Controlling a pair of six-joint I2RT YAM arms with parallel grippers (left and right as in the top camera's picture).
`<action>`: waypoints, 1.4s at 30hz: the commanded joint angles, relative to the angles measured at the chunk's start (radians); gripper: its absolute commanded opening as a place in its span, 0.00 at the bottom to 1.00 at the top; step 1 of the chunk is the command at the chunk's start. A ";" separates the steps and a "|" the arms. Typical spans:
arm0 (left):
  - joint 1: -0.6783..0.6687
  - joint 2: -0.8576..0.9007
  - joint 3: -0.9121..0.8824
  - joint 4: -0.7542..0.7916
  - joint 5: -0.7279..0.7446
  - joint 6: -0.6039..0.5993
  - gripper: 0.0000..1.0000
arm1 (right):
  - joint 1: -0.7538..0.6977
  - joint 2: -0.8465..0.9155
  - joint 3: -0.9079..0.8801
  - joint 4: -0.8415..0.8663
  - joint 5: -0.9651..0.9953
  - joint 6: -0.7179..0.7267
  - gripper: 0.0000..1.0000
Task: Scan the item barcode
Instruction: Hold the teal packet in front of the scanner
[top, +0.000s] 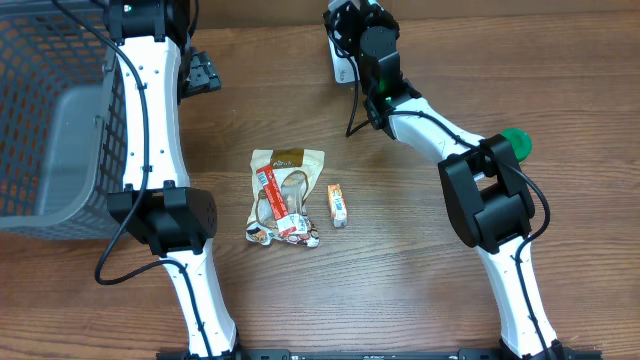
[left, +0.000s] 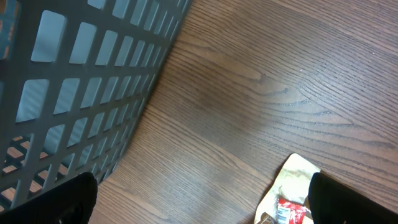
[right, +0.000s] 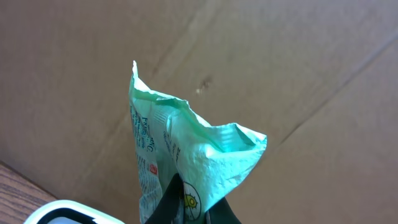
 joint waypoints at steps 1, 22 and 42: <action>0.001 -0.019 0.006 -0.001 -0.013 0.000 1.00 | -0.005 0.039 0.037 0.035 0.003 0.027 0.04; 0.001 -0.019 0.006 0.000 -0.013 0.000 1.00 | 0.020 0.077 0.039 0.019 0.005 0.101 0.03; 0.001 -0.019 0.006 0.000 -0.013 0.000 1.00 | 0.059 0.077 0.039 -0.064 0.052 0.102 0.03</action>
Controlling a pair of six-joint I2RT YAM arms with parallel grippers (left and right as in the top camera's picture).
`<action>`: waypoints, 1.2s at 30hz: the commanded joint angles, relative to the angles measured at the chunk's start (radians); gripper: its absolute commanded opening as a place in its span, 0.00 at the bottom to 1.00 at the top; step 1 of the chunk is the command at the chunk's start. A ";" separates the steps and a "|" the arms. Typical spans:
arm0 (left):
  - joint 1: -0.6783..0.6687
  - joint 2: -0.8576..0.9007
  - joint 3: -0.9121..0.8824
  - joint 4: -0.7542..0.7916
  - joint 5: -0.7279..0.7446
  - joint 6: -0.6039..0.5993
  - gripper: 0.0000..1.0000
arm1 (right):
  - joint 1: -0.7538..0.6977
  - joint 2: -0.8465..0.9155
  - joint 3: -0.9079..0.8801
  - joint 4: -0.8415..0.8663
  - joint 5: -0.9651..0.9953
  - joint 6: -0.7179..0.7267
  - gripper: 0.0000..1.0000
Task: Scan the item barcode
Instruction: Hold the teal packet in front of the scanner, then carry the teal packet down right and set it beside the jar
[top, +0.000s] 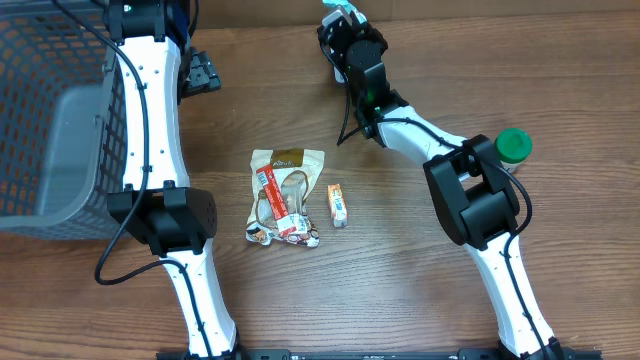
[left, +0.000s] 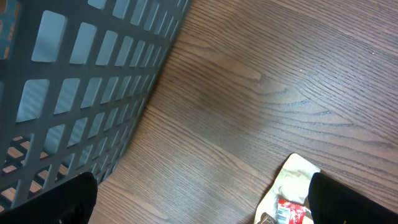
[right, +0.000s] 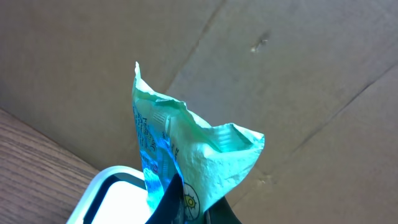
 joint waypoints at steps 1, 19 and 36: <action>0.001 -0.019 0.006 0.000 -0.013 0.000 1.00 | 0.024 0.003 0.020 -0.028 0.035 0.019 0.03; 0.001 -0.019 0.006 0.000 -0.013 0.000 1.00 | 0.066 -0.060 0.020 -0.102 0.129 0.056 0.03; 0.001 -0.019 0.006 0.000 -0.013 0.000 1.00 | -0.009 -0.504 0.020 -0.927 0.025 0.461 0.04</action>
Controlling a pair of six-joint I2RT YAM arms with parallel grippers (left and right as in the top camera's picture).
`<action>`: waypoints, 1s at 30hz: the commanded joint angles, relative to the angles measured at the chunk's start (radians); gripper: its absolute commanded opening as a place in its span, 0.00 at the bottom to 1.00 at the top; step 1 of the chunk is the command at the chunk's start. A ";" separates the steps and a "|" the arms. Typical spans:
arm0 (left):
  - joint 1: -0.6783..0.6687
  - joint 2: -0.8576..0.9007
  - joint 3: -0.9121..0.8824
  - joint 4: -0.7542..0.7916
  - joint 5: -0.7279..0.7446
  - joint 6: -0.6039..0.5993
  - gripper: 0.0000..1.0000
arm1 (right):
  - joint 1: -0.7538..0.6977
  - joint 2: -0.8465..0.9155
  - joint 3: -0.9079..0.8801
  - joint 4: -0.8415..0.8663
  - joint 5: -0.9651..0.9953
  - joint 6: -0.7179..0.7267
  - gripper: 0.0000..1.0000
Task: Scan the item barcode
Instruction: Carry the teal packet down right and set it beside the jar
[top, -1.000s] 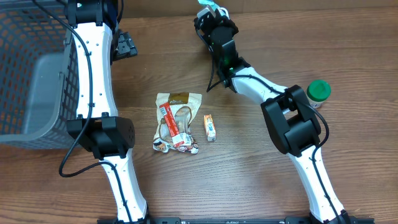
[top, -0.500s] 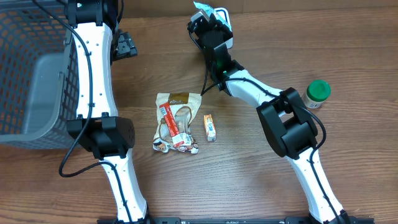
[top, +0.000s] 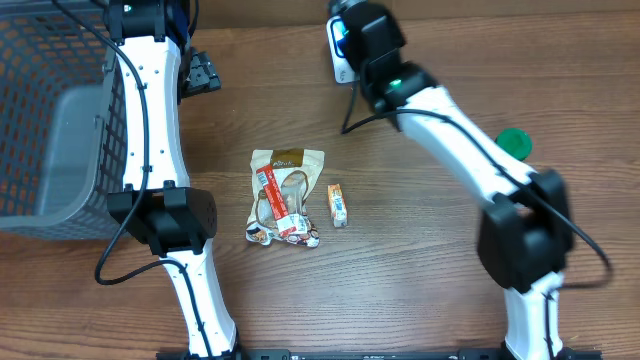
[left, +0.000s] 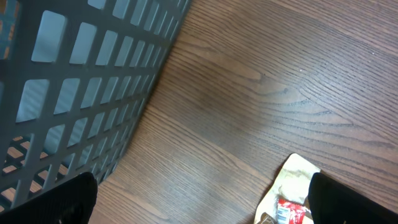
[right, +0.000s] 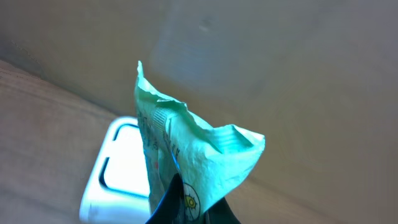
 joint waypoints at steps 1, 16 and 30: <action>0.001 -0.019 0.006 0.000 -0.013 0.000 1.00 | -0.036 -0.106 0.010 -0.153 -0.093 0.152 0.03; 0.001 -0.019 0.006 0.000 -0.013 0.000 1.00 | -0.264 -0.115 -0.134 -0.912 -0.546 0.293 0.04; 0.001 -0.019 0.006 0.000 -0.013 0.000 1.00 | -0.330 -0.115 -0.367 -0.729 -0.499 0.293 0.47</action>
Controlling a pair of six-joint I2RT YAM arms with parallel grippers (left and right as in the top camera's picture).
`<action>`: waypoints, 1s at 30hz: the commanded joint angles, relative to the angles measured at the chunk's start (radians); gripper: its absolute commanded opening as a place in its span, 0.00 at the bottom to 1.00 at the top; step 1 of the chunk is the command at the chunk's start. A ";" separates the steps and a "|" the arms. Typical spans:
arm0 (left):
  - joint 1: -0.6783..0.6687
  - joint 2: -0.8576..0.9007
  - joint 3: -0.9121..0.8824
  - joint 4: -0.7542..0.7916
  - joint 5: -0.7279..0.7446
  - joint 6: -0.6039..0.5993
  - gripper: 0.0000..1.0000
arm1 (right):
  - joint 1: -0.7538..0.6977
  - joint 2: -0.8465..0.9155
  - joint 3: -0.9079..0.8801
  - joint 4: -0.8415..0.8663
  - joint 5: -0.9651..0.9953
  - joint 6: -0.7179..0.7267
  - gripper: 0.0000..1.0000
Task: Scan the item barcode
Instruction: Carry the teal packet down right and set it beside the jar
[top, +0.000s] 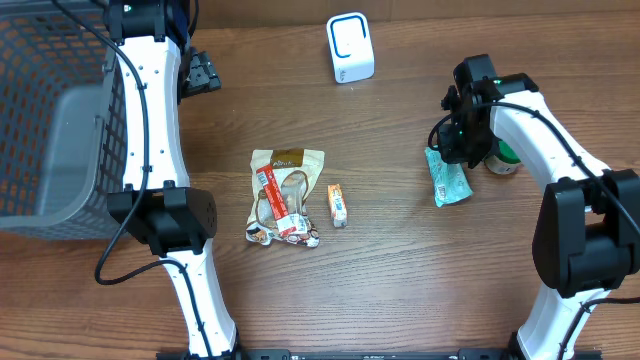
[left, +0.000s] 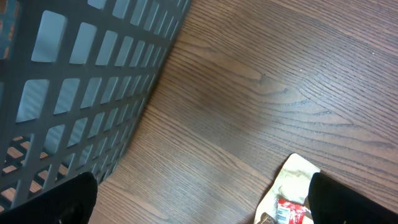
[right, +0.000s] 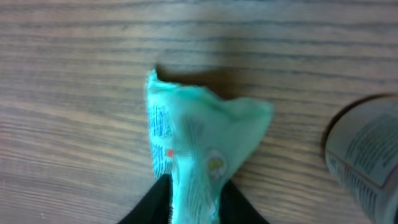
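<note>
The green packet (top: 448, 178) lies flat on the table at the right, blurred in the right wrist view (right: 199, 137). My right gripper (top: 460, 138) stands over its upper end, open, with a finger on each side of the packet (right: 196, 202). The white scanner (top: 350, 47) stands at the back middle, well away from the packet. My left gripper (left: 202, 208) hangs open and empty over bare wood beside the basket, seen from above at the back left (top: 200, 72).
A green-lidded jar (top: 502, 155) stands just right of the packet, also in the wrist view (right: 367, 155). A beige snack bag (top: 283, 195) and a small orange box (top: 338, 204) lie mid-table. A grey mesh basket (top: 50, 110) fills the left side.
My right gripper has gone from the scanner at the back to the table beside the jar. The packet now lies on the wood and the fingers have spread apart. The left arm is unchanged.
My right gripper held the green packet pinched upright near the scanner at the back. Then the packet was right over the scanner's white face, and stayed by it a moment later. Now the packet lies on the table at the right, the fingers apart around it.
</note>
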 joint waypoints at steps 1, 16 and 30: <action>0.001 -0.019 0.006 0.000 -0.013 0.000 1.00 | 0.000 -0.003 -0.002 0.016 0.032 -0.003 0.56; 0.001 -0.019 0.006 0.000 -0.013 0.000 1.00 | 0.058 -0.003 0.001 -0.022 0.000 0.154 0.54; 0.001 -0.019 0.006 0.000 -0.013 0.000 1.00 | 0.145 -0.003 -0.076 0.103 0.000 0.158 0.36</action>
